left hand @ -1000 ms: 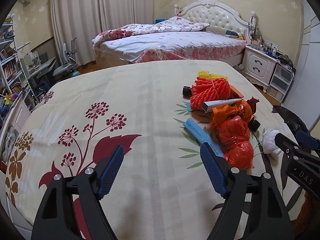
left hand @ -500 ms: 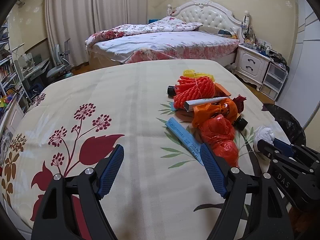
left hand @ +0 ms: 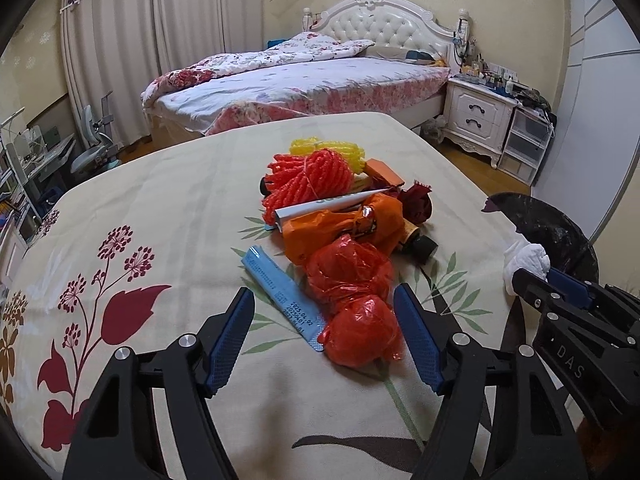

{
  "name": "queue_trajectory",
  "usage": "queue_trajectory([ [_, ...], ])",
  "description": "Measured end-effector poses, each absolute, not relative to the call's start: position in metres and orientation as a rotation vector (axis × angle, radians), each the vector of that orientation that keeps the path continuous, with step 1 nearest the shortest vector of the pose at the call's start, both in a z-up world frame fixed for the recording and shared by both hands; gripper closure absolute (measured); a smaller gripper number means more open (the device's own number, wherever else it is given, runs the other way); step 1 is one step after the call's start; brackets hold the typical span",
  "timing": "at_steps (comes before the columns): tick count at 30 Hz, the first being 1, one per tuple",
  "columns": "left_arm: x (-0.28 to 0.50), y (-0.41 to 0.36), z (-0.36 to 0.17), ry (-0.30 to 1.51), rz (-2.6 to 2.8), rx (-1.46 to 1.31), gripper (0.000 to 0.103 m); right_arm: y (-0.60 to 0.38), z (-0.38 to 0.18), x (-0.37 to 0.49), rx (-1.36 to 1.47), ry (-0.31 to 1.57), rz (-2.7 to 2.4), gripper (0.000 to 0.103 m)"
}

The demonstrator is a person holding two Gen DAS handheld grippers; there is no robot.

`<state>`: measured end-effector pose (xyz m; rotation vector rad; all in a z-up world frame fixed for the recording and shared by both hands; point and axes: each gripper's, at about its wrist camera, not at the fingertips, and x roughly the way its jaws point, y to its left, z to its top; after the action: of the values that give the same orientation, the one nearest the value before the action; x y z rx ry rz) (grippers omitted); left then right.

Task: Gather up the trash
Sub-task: 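Grasp the red plastic bag with the left tool while the right tool holds the tissue, then carry the tissue and red bag in both tools over the black bin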

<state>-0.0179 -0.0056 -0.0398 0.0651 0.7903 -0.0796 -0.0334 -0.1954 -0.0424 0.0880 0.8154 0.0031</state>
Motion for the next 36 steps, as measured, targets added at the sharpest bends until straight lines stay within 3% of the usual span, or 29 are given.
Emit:
queue_trajectory([
  [6,-0.014,-0.012,-0.051,0.823,-0.122,0.065,0.057,-0.204,-0.046,-0.031,0.113,0.822,0.003,0.075],
  [8,-0.017,-0.016,-0.051,0.816,-0.140,0.076,0.074,-0.204,-0.047,-0.032,0.116,0.822,0.006,0.075],
  [20,-0.040,-0.018,-0.031,0.727,-0.201,0.078,0.075,-0.211,-0.037,-0.033,0.117,0.779,-0.018,0.075],
  [36,0.006,-0.078,-0.006,0.674,-0.354,0.058,0.075,-0.282,-0.017,-0.014,0.121,0.684,-0.241,0.075],
])
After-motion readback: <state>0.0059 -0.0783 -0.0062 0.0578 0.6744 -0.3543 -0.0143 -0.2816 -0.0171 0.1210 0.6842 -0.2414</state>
